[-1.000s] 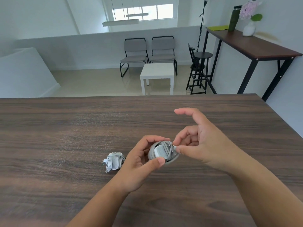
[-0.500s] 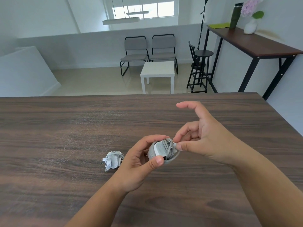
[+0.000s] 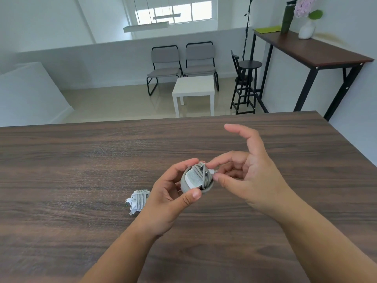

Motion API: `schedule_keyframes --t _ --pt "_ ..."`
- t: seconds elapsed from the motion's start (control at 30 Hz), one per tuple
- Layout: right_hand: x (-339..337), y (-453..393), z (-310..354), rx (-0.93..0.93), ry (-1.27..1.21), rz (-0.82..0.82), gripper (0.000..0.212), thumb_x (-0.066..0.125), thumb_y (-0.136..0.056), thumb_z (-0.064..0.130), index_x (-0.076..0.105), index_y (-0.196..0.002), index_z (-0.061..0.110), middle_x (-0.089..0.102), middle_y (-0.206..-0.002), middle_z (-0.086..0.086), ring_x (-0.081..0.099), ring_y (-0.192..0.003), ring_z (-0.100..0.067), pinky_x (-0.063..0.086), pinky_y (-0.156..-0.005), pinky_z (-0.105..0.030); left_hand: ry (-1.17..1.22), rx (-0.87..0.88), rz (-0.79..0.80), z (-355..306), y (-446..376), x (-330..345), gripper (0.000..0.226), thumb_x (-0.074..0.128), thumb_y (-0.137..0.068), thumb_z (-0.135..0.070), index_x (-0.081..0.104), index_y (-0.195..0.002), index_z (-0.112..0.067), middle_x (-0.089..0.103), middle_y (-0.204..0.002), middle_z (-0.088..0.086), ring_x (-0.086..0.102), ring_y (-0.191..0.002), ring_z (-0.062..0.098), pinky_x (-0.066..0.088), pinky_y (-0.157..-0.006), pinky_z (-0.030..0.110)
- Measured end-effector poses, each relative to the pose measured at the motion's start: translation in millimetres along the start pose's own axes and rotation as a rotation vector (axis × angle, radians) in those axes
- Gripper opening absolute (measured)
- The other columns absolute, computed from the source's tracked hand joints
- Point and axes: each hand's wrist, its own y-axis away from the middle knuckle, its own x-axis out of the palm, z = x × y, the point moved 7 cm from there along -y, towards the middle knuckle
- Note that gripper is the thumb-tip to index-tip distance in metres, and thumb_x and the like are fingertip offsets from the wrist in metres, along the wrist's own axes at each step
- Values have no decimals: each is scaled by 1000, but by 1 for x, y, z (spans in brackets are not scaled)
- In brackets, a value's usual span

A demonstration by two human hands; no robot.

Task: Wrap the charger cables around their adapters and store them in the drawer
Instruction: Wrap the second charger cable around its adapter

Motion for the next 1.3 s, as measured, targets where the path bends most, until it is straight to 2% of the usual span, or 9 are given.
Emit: schedule_keyframes --t 0.2,0.37,0.57,0.73,0.9,1.03,1.17,1.3 --pt "-1 4 -2 0 -46 -61 81 73 -76 -2 29 -129 41 76 -86 -4 71 -81 -22 56 -82 -41 -33 -15 47 1 0 2 51 72 -77 -16 61 -126 -25 64 -130 0 63 -112 13 53 -84 27" --pt "2 1 -12 41 -199 -77 80 70 -75 -10 29 -129 33 75 -84 -12 73 -84 -22 57 -82 -35 -50 -13 52 2 0 -1 51 72 -78 -17 60 -127 -26 62 -133 1 62 -113 14 53 -86 30" --pt "2 4 -21 76 -337 -76 94 70 -71 -14 25 -133 40 72 -85 -16 69 -75 -25 57 -74 -32 -82 -21 92 2 2 1 54 80 -76 -28 60 -127 -28 64 -130 3 61 -115 18 53 -94 36" --pt "4 3 -21 93 -219 -53 95 73 -71 -14 27 -131 43 72 -78 -15 68 -69 -22 56 -71 -29 -142 -15 108 3 4 -2 53 76 -76 -20 60 -127 -25 62 -132 5 60 -119 23 50 -94 30" --pt "0 9 -23 130 -134 -77 98 74 -72 -9 23 -135 47 74 -79 -13 71 -74 -23 55 -78 -34 -282 7 114 5 6 0 54 78 -77 -26 60 -127 -28 63 -128 1 61 -115 26 54 -93 41" --pt "-1 15 -23 129 -138 -121 96 69 -77 -9 19 -136 47 75 -82 -10 72 -80 -19 54 -82 -31 -417 82 94 2 6 1 55 78 -80 -24 57 -131 -23 63 -125 -2 60 -116 25 53 -95 41" --pt "3 23 -19 49 -94 -196 95 66 -78 -10 21 -131 55 70 -93 -8 71 -84 -21 56 -83 -36 -484 108 121 -1 2 2 54 79 -80 -22 58 -130 -24 63 -122 -2 61 -114 25 55 -90 44" --pt "6 28 -10 -101 60 -206 98 60 -80 -13 17 -132 58 56 -109 -3 69 -85 -21 56 -81 -32 -480 111 137 0 2 5 54 79 -79 -28 59 -129 -25 64 -121 -3 61 -113 25 56 -88 43"
